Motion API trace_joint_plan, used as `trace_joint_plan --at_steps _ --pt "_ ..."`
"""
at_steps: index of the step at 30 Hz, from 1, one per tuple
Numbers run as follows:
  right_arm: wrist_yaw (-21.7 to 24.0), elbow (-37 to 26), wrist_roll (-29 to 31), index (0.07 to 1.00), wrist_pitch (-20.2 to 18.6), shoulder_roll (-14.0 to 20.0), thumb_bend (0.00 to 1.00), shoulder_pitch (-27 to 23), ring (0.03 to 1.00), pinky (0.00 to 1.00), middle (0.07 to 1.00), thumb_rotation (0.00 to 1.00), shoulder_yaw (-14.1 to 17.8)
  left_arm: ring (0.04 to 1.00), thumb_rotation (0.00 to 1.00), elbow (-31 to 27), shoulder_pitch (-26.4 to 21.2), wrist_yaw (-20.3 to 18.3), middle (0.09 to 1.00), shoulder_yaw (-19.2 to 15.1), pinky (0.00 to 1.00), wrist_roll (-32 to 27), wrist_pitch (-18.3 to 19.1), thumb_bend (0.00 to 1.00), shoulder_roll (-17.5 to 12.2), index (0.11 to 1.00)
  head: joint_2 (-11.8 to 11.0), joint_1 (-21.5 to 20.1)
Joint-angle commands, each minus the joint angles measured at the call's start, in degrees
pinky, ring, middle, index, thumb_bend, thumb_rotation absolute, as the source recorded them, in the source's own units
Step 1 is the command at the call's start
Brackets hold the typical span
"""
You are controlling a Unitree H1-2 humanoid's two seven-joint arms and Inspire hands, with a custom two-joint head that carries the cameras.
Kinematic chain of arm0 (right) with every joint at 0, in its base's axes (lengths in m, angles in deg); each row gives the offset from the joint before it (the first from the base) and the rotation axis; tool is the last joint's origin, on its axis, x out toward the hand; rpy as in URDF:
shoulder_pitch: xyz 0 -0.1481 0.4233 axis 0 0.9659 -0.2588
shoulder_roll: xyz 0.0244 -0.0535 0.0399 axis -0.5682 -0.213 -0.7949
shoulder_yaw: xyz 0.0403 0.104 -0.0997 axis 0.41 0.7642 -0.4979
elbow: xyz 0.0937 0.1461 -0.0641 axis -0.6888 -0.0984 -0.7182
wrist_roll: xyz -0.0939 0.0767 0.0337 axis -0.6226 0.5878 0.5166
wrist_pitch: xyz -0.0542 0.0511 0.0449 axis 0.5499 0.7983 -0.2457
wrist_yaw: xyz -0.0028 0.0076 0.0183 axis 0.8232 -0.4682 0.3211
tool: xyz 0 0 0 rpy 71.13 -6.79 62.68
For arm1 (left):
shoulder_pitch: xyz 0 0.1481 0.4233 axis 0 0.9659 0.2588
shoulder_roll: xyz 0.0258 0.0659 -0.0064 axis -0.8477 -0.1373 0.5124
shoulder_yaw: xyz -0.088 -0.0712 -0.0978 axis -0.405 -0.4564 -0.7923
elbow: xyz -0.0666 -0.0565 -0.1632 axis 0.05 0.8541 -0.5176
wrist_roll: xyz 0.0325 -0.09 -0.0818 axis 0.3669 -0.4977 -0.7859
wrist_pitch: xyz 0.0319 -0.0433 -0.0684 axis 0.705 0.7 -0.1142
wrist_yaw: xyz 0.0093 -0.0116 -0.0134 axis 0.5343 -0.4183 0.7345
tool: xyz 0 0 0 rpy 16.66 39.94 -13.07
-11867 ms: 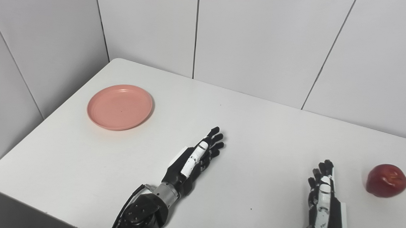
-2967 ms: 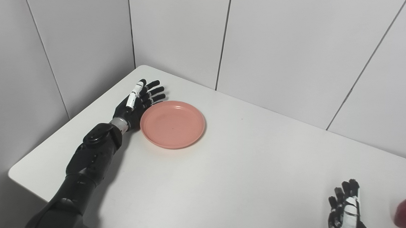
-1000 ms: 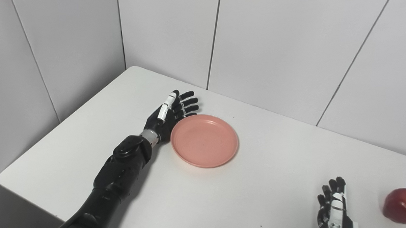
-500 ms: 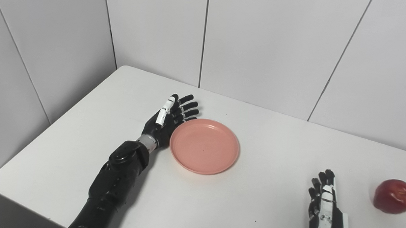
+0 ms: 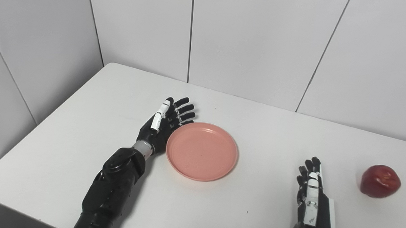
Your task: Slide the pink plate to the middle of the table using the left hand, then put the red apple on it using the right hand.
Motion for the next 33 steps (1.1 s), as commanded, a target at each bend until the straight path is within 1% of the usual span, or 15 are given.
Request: trace_joint_plan --at_steps 1,6,9,14,19,23,27,33 --pt "-0.27 -2.21 -0.34 0.979 1.66 -0.8 0.25 -1.29 0.96 1.0 0.97 1.0 -0.31 0.836 1.0 -0.32 0.53 0.87 0.846 0.25 0.82 0.3 2.67 0.34 0.47 0.833 0.24 -0.37" --pt "-0.55 -2.1 -1.41 0.974 1.88 -0.95 0.26 -1.34 0.953 0.99 0.964 1.0 -0.51 0.839 1.0 -2.39 1.08 2.16 0.849 0.47 0.83 0.43 4.42 0.34 1.75 0.836 0.72 -1.39" --pt "-0.94 -2.2 -2.29 0.974 1.4 -1.11 0.27 -1.35 0.95 0.99 0.963 1.0 -0.72 0.845 1.0 -4.01 1.58 2.89 0.856 1.48 0.83 1.46 5.07 0.33 2.34 0.845 1.07 -2.25" --pt "-1.25 -2.2 -3.06 0.977 2.1 -1.41 0.26 -1.42 0.942 0.96 0.96 1.0 -1.18 0.852 1.0 -4.47 1.95 3.53 0.861 2.49 0.84 2.9 4.72 0.33 3.07 0.849 1.68 -4.06" --pt "-1.81 -2.84 -3.25 0.976 0.83 -1.91 0.27 -1.44 0.942 0.96 0.961 1.0 -1.34 0.85 1.0 -4.46 2.3 4.26 0.858 2.98 0.85 3.86 4.6 0.33 3.86 0.851 2.2 -5.15" --pt "-2.33 -2.98 -3.64 0.967 0.45 -2.38 0.26 -1.53 0.938 0.96 0.955 1.0 -1.43 0.855 1.0 -4.71 2.93 4.13 0.864 4.24 0.84 5.34 4.23 0.33 4.16 0.855 2.46 -5.81" --pt "-2.49 -3.06 -4.17 0.968 0.6 -2.56 0.25 -1.61 0.944 0.96 0.958 1.0 -1.66 0.848 1.0 -5.96 3.38 4.86 0.858 4.98 0.83 5.95 5.02 0.33 5.57 0.847 2.81 -6.52" --pt "-2.92 -3.21 -4.4 0.964 0.2 -2.85 0.25 -1.82 0.942 0.95 0.955 1.0 -1.76 0.85 1.0 -8.11 3.97 4.83 0.859 5.93 0.84 6.19 5.86 0.34 7.11 0.848 3.56 -7.57"
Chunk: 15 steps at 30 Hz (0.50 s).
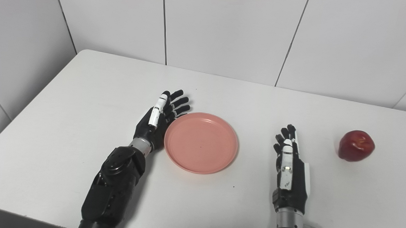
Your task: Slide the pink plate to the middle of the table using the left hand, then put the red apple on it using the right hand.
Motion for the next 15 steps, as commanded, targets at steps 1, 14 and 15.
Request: trace_joint_plan --at_steps 1,14,15 --pt "-0.29 -2.1 -0.38 0.963 0.0 -0.78 0.26 -1.81 0.943 0.96 0.956 1.0 -0.3 0.852 1.0 -1.25 0.24 0.42 0.861 0.51 0.84 0.04 2.49 0.35 1.08 0.85 0.32 -0.51" --pt "-0.95 -1.88 -1.67 0.963 -0.08 -1.6 0.25 -2.19 0.938 0.93 0.947 1.0 -0.74 0.868 1.0 -5.23 1.1 1.02 0.881 3.29 0.86 1.75 4.11 0.35 3.16 0.866 1.62 -3.42" --pt "-0.97 -1.79 -1.71 0.963 0.03 -1.6 0.25 -2.24 0.938 0.94 0.947 1.0 -0.8 0.868 1.0 -5.4 1.11 1.07 0.881 3.4 0.86 1.76 4.26 0.35 3.26 0.865 1.66 -3.54"
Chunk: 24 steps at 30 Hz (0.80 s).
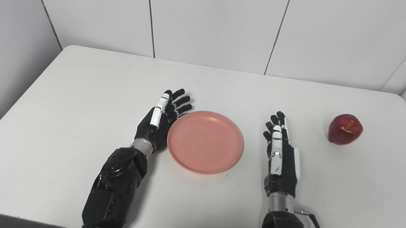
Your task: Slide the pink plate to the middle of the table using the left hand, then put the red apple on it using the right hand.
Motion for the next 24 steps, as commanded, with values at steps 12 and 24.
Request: trace_joint_plan --at_steps 12,24 --pt "-0.06 -0.91 -0.2 0.965 1.08 -0.69 0.25 -2.34 0.94 0.94 0.95 1.0 -0.41 0.871 1.0 -2.2 -0.18 -0.22 0.886 0.52 0.86 1.06 -1.11 0.35 0.65 0.872 0.52 -1.23" --pt "-0.68 -1.72 -0.11 0.971 0.53 -0.04 0.27 -3.56 0.943 0.94 0.962 1.0 1.29 0.887 1.0 -2.88 1.17 -0.98 0.896 0.42 0.88 1.92 -3.91 0.37 -0.57 0.883 0.39 -4.06"
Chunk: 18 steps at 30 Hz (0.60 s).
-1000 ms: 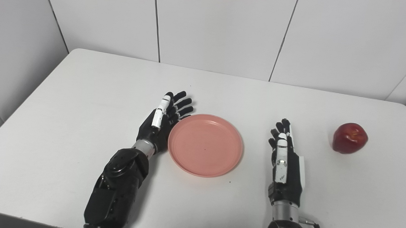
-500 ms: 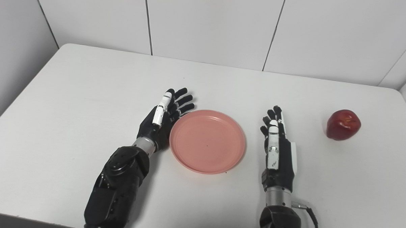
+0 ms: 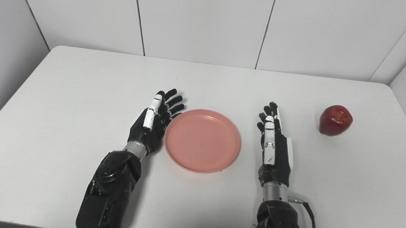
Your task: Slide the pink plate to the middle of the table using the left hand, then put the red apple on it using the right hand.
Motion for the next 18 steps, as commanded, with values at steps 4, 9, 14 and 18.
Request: trace_joint_plan --at_steps 4,9,14,18 --pt "-0.97 -3.0 -0.74 0.967 -0.29 0.39 0.31 -3.26 0.944 1.0 0.961 1.0 1.37 0.891 1.0 -0.36 -0.53 -1.19 0.897 -0.04 0.89 0.58 -4.04 0.37 -0.99 0.882 -0.15 -2.98" --pt "-0.4 -4.05 -3.47 0.922 -1.4 3.73 0.36 -5.68 0.91 0.9 0.926 0.97 1.96 0.889 1.0 0.43 -0.3 -1.7 0.897 -0.32 0.89 0.38 -5.34 0.37 -1.4 0.881 -0.62 -5.23" --pt "-0.68 -5.94 -8.42 0.9 -3.87 6.52 0.46 -7.59 0.881 0.88 0.9 0.88 1.54 0.871 1.0 1.42 -0.06 -1.2 0.881 -1.07 0.87 -0.09 -6.06 0.36 -1.11 0.87 -1.65 -7.98" --pt "-0.82 -7.16 -10.97 0.899 -4.84 7.6 0.52 -8.65 0.888 0.85 0.908 0.8 1.7 0.874 1.0 2.21 0.22 -1.86 0.885 -1.51 0.87 -0.62 -7.12 0.35 -1.44 0.872 -2.2 -10.28"
